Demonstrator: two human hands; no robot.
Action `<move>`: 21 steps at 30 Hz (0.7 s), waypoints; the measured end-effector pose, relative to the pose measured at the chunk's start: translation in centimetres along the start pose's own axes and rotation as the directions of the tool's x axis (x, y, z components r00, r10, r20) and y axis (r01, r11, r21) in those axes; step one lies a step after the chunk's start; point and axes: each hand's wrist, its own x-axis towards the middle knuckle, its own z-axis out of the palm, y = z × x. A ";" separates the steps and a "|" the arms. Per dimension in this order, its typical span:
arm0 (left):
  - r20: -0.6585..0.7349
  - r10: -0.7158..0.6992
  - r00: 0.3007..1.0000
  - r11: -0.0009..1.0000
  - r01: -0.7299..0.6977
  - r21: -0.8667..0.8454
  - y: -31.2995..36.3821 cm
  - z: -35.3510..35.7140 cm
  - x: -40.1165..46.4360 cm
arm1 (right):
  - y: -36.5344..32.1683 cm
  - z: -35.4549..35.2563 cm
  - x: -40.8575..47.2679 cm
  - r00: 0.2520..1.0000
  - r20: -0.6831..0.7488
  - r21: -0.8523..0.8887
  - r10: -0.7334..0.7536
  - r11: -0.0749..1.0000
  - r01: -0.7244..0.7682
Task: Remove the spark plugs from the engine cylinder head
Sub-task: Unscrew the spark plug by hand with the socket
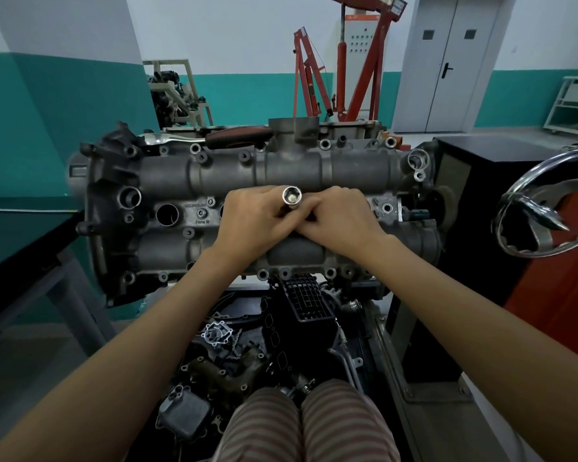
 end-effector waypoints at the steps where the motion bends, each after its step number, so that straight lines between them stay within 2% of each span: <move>1: -0.003 0.009 1.000 1.000 -0.009 -0.011 0.1 -0.1 0.1 | 0.0 0.0 0.0 1.000 0.005 -0.003 -0.008 1.000 0.008; 3: 0.012 0.024 1.000 1.000 -0.023 -0.015 0.6 -0.3 0.3 | 0.1 0.0 0.0 0.999 0.020 -0.012 -0.038 0.999 0.038; 6: 0.065 -0.030 0.997 0.999 0.031 -0.021 0.7 -0.5 0.2 | 0.0 -0.1 0.0 0.998 0.015 0.015 -0.067 0.998 0.067; 9: 0.079 -0.054 0.995 0.998 0.051 0.043 0.9 -0.5 0.3 | -0.1 -0.2 -0.2 0.997 0.009 0.076 -0.077 0.994 0.076; 12: 0.112 -0.074 0.991 0.995 0.065 0.077 1.1 -0.5 0.3 | -0.1 -0.1 -0.4 0.996 -0.026 0.104 -0.083 0.991 0.085; 14: 0.141 -0.063 0.988 0.995 0.051 0.086 1.0 -0.5 0.4 | 0.0 -0.1 -0.7 0.995 -0.073 0.197 -0.063 0.977 0.076; 16: 0.173 -0.045 0.984 0.989 0.020 0.145 0.9 -0.8 0.6 | -0.1 -0.2 -1.3 0.989 -0.149 0.387 0.022 0.921 0.037; 18: 0.214 -0.036 0.976 0.957 -0.028 0.289 1.1 -1.1 1.2 | -0.3 -0.2 -2.0 0.963 -0.215 0.556 0.163 0.831 -0.016; 19: 0.251 -0.062 0.966 0.928 -0.037 0.372 1.4 -1.2 1.6 | -0.4 -0.3 -2.4 0.945 -0.227 0.618 0.234 0.785 -0.046; 21: 0.284 -0.176 0.943 0.869 0.013 0.494 1.8 -1.3 2.1 | -0.8 -0.6 -2.8 0.917 -0.161 0.715 0.366 0.683 -0.147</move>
